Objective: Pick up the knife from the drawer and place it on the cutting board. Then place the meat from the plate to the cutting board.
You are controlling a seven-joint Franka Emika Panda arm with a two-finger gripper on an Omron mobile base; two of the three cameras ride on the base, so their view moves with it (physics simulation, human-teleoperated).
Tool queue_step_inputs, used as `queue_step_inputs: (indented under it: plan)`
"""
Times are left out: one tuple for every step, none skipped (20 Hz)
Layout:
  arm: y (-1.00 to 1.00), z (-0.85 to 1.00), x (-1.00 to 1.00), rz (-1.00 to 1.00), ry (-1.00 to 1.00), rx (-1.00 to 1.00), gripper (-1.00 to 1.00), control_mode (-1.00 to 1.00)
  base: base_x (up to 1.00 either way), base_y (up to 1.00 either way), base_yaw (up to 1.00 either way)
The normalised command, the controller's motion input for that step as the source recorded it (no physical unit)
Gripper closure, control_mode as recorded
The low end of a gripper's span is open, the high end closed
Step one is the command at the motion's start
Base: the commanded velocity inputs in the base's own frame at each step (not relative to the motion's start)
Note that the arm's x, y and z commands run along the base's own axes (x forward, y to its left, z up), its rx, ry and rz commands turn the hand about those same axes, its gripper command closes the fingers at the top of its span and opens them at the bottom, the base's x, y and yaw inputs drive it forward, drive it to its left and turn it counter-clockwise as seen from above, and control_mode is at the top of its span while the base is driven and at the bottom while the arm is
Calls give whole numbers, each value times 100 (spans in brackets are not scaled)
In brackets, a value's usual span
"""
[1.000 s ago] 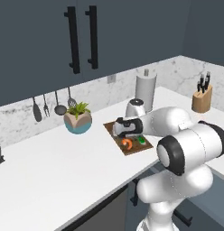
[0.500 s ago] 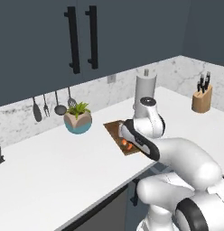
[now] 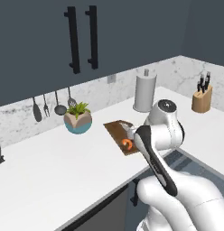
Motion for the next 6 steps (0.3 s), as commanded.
queue_step_inputs:
  plan:
    - [-17,64,-58,0,-2,2,-100,-100,0,0,0]
    - [-19,64,-60,0,-3,3,-100,-100,0,0,0]
    - [-19,62,-58,0,-2,2,-100,-100,0,0,0]
    - [-17,60,-59,0,0,3,-100,-100,0,0,0]
    - [-16,61,-59,0,0,3,-100,-100,0,0,0]
    - [-19,65,-62,0,0,3,-100,-100,0,0,0]
